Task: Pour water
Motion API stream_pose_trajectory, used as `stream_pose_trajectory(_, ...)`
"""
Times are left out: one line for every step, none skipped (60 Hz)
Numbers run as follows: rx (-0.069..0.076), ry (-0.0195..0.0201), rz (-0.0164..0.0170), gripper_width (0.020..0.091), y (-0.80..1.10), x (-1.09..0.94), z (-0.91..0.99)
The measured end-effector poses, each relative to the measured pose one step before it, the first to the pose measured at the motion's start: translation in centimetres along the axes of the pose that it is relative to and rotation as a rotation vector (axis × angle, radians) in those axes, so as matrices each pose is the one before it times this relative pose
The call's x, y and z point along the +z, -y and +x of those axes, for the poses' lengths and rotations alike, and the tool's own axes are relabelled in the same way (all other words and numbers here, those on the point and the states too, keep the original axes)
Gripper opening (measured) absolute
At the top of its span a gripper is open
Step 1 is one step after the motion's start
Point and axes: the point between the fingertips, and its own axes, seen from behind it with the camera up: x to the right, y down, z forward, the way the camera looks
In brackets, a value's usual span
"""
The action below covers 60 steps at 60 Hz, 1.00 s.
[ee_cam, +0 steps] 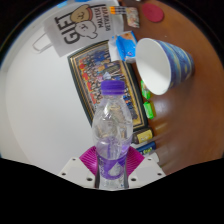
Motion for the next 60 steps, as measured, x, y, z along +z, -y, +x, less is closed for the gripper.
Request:
stream_pose_trajectory(0.0364, 0.00551, 0.00414, 0.0322, 0.316, 0.044, 0.045)
stream_pose_trajectory(0.0286, 0.00157, 0.00388, 0.0322, 0.359, -0.001, 0.09)
stream_pose_trajectory(0.027, 0.00426, 0.00636, 0.0322, 0.316, -0.01, 0.024)
stream_pose_trajectory(0.0208, 0.00297, 0.00619, 0.0322, 0.283, -0.012, 0.013)
stream_pose_trajectory(0.0149, 0.00103, 0.00553, 0.0321, 0.255, -0.019, 0.04)
stream_pose_trajectory(0.0091, -0.00036, 0.00412, 0.0322, 0.209, -0.033, 0.064)
stream_pose_trajectory(0.0042, -0.00106, 0.00288, 0.032, 0.187, -0.02, 0.081)
stream_pose_trajectory(0.0014, -0.00101, 0.00064, 0.032, 0.127, -0.024, 0.107)
stream_pose_trajectory(-0.0003, -0.0012, -0.00176, 0.032, 0.042, 0.008, 0.063)
stream_pose_trajectory(-0.0005, -0.00205, -0.00614, 0.032, 0.011, -0.14, 0.02)
stream_pose_trajectory(-0.0019, -0.00208, -0.00516, 0.032, -0.048, 0.027, 0.07)
stream_pose_trajectory(0.0001, -0.00436, -0.00497, 0.0321, -0.016, 0.107, -0.035)
stream_pose_trajectory(0.0004, -0.00242, -0.0058, 0.0322, -0.077, 0.018, 0.015)
stream_pose_trajectory(0.0014, -0.00263, -0.00494, 0.0322, -0.074, 0.041, 0.04)
stream_pose_trajectory(0.0012, -0.00319, -0.00366, 0.0321, -0.049, 0.029, 0.048)
stream_pose_trajectory(-0.0008, -0.00354, -0.0036, 0.0322, -0.04, 0.023, 0.023)
stream_pose_trajectory(-0.0054, -0.00613, -0.00343, 0.0321, -0.043, 0.014, 0.06)
stream_pose_trajectory(-0.012, -0.00922, -0.00406, 0.0321, -0.064, 0.008, 0.084)
stream_pose_trajectory(-0.0179, -0.01355, -0.00259, 0.0321, -0.197, -0.142, 0.054)
stream_pose_trajectory(-0.0278, -0.01226, -0.00248, 0.0321, 0.005, 0.003, 0.145)
stream_pose_trajectory(-0.0335, -0.01218, -0.00188, 0.0321, -0.006, -0.042, 0.115)
stream_pose_trajectory(-0.0363, -0.01272, -0.00138, 0.0322, 0.018, -0.025, -0.028)
stream_pose_trajectory(-0.0402, -0.0127, -0.0007, 0.0321, 0.036, -0.042, 0.03)
stream_pose_trajectory(-0.0415, -0.01201, -0.00109, 0.0322, 0.062, -0.074, -0.007)
stream_pose_trajectory(-0.0426, -0.01118, -0.00112, 0.0322, 0.092, -0.065, -0.066)
stream_pose_trajectory(-0.0435, -0.01057, -0.00093, 0.0321, 0.118, -0.094, -0.135)
stream_pose_trajectory(-0.0452, -0.0093, -0.00024, 0.0322, 0.184, -0.114, -0.172)
stream_pose_trajectory(-0.0449, -0.00799, -0.00045, 0.032, 0.25, -0.275, -0.299)
stream_pose_trajectory(-0.0495, -0.00552, 0.00565, 0.032, 0.223, -0.083, -0.25)
stream_pose_trajectory(-0.0565, -0.01155, 0.00317, 0.0319, 0.336, -0.13, -0.281)
stream_pose_trajectory(-0.0583, -0.00674, 0.00578, 0.032, 0.443, -0.139, -0.23)
stream_pose_trajectory(-0.0606, -0.00772, 0.00646, 0.0321, 0.564, -0.16, -0.298)
stream_pose_trajectory(-0.064, -0.00864, 0.00719, 0.0321, 0.623, -0.184, -0.25)
stream_pose_trajectory(-0.0663, -0.00914, 0.00828, 0.0321, 0.675, -0.262, -0.272)
stream_pose_trajectory(-0.0682, -0.00847, 0.0102, 0.0322, 0.767, -0.263, -0.225)
stream_pose_trajectory(-0.0691, -0.00746, 0.01185, 0.0322, 0.831, -0.235, -0.216)
stream_pose_trajectory(-0.0641, -0.00318, 0.01095, 0.0322, 1.075, -0.282, -0.179)
stream_pose_trajectory(-0.0671, -0.00613, 0.01259, 0.0321, 0.708, -0.169, -0.084)
stream_pose_trajectory(-0.0643, -0.00445, 0.01198, 0.0322, 0.924, -0.239, -0.117)
stream_pose_trajectory(-0.062, -0.0032, 0.01152, 0.032, 0.839, -0.225, -0.03)
stream_pose_trajectory(-0.0603, -0.00317, 0.01061, 0.0321, 0.832, -0.227, 0.059)
stream_pose_trajectory(-0.0579, -0.00387, 0.01154, 0.032, 0.817, -0.198, 0.182)
stream_pose_trajectory(-0.0547, -0.00592, 0.01134, 0.0322, 0.783, -0.188, 0.313)
stream_pose_trajectory(-0.0527, -0.00827, 0.01118, 0.0322, 0.759, -0.166, 0.433)
stream_pose_trajectory(-0.0512, -0.00953, 0.01102, 0.0322, 0.705, -0.135, 0.516)
stream_pose_trajectory(-0.0514, -0.00998, 0.0105, 0.0322, 0.601, -0.112, 0.606)
stream_pose_trajectory(-0.0504, -0.01047, 0.01067, 0.0322, 0.563, -0.079, 0.632)
stream_pose_trajectory(-0.0479, -0.01108, 0.01085, 0.0321, 0.482, -0.084, 0.727)
stream_pose_trajectory(-0.0385, -0.00586, 0.01679, 0.032, 0.66, -0.225, 0.897)
stream_pose_trajectory(-0.0446, -0.01413, 0.00818, 0.0321, 0.219, -0.002, 0.963)
stream_pose_trajectory(-0.0377, -0.02064, 0.00147, 0.032, 0.308, 0.128, 0.891)
stream_pose_trajectory(-0.0384, -0.01626, 0.00364, 0.0321, 0.077, 0.025, 0.978)
stream_pose_trajectory(-0.0356, -0.01636, 0.00157, 0.0321, -0.122, 0.072, 1.0)
stream_pose_trajectory(-0.0329, -0.01663, -0.00061, 0.032, -0.221, 0.1, 0.993)
stream_pose_trajectory(-0.0304, -0.01638, -0.00259, 0.0321, -0.32, 0.1, 0.971)
stream_pose_trajectory(-0.0282, -0.01527, -0.00465, 0.032, -0.435, 0.122, 1.0)
stream_pose_trajectory(-0.0277, -0.00846, 0.00445, 0.032, -0.694, -0.048, 1.064)
stream_pose_trajectory(-0.0211, -0.01422, -0.00741, 0.0319, -0.605, 0.193, 0.913)
stream_pose_trajectory(-0.0164, -0.0161, -0.01608, 0.032, -0.498, 0.103, 0.776)
stream_pose_trajectory(-0.018, -0.01144, -0.00996, 0.0321, -0.711, 0.168, 0.765)
